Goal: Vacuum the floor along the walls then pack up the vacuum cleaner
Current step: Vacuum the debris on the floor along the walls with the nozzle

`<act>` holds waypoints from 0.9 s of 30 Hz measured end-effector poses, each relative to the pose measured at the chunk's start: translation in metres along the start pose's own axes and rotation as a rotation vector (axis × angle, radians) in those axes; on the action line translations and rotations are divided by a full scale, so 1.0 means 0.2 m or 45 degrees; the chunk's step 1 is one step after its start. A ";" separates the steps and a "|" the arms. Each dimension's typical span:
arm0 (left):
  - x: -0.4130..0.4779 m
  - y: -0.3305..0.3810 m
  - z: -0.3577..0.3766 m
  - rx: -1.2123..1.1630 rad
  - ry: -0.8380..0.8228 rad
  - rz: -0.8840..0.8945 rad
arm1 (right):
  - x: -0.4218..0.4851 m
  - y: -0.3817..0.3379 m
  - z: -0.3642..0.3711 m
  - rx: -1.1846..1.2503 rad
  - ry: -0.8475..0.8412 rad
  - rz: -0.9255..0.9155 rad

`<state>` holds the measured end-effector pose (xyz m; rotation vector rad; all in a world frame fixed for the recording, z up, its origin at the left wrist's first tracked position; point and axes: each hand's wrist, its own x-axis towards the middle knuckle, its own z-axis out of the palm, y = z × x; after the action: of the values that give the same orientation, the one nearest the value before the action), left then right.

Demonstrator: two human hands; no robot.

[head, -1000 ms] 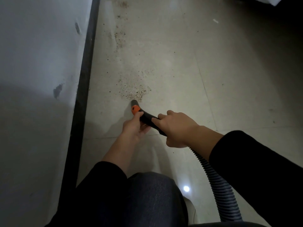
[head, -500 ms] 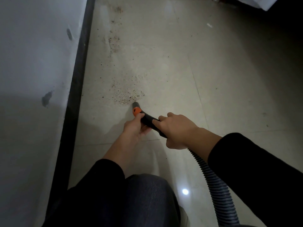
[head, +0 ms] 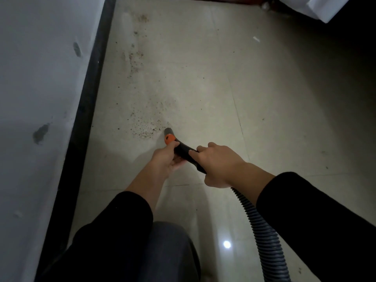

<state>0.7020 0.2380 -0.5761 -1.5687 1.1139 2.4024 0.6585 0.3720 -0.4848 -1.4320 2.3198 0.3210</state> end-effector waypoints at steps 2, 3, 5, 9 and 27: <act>0.01 0.00 0.03 0.005 0.006 -0.014 | -0.01 0.03 0.01 0.016 -0.002 0.003; 0.01 0.01 0.05 0.007 0.010 -0.018 | -0.01 0.05 0.01 0.025 0.002 0.003; 0.01 0.02 0.07 0.017 0.017 -0.014 | -0.01 0.07 0.01 0.036 0.015 -0.002; 0.01 0.02 0.14 0.038 0.012 -0.025 | -0.01 0.15 0.02 0.044 0.025 -0.006; -0.01 0.07 0.42 -0.015 0.068 -0.046 | 0.01 0.47 -0.05 0.047 -0.002 -0.091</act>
<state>0.6324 0.2782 -0.5495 -1.6511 1.0727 2.3617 0.5711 0.4092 -0.4768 -1.4918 2.2555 0.2572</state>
